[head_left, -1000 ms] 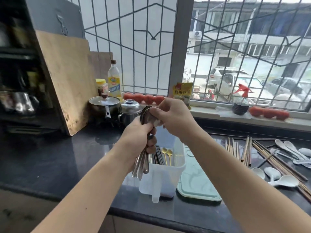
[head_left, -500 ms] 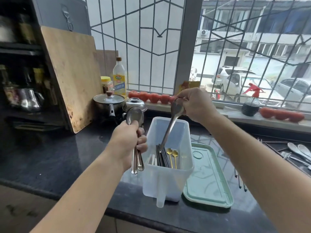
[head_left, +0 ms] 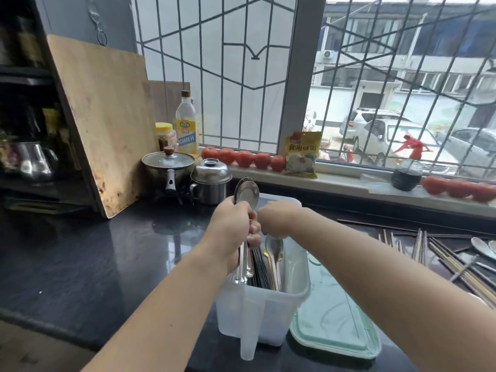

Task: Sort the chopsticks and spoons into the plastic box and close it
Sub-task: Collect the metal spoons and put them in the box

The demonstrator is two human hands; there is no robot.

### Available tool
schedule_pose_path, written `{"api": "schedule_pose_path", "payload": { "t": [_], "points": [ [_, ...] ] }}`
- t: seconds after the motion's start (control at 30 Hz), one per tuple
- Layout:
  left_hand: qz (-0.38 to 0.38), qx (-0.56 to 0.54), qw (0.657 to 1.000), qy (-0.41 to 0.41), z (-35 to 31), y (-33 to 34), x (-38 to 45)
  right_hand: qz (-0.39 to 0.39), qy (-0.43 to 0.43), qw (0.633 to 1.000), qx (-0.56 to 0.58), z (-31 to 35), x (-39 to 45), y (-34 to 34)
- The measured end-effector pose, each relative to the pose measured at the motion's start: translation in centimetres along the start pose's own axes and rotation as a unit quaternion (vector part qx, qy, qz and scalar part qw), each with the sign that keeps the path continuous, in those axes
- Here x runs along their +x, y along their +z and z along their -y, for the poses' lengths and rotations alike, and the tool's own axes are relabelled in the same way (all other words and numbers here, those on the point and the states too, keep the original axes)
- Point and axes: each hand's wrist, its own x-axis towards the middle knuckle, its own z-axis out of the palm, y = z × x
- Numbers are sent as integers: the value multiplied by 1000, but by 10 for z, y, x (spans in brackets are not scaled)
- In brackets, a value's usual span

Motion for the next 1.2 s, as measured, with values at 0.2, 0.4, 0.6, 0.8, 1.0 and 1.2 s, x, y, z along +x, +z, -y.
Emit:
{"api": "schedule_pose_path", "payload": {
  "t": [0.2,0.4,0.6,0.8,1.0,1.2],
  "points": [
    [12,25,1000,8,3,-1,3,-207,57,957,197,-19,-30,-27],
    [41,39,998,12,3,-2,2,-191,8,800,569,-15,-88,-52],
    [59,43,997,37,1,-1,-2,-291,40,833,470,-3,-93,-44],
    [32,71,996,52,0,1,-3,-308,94,813,486,-11,-86,-50],
    [-62,-7,988,139,-5,-3,-3,-347,157,848,368,-50,-77,-64],
    [-73,-74,988,115,-5,-3,0,-60,38,994,87,10,-38,-32]
  ]
}}
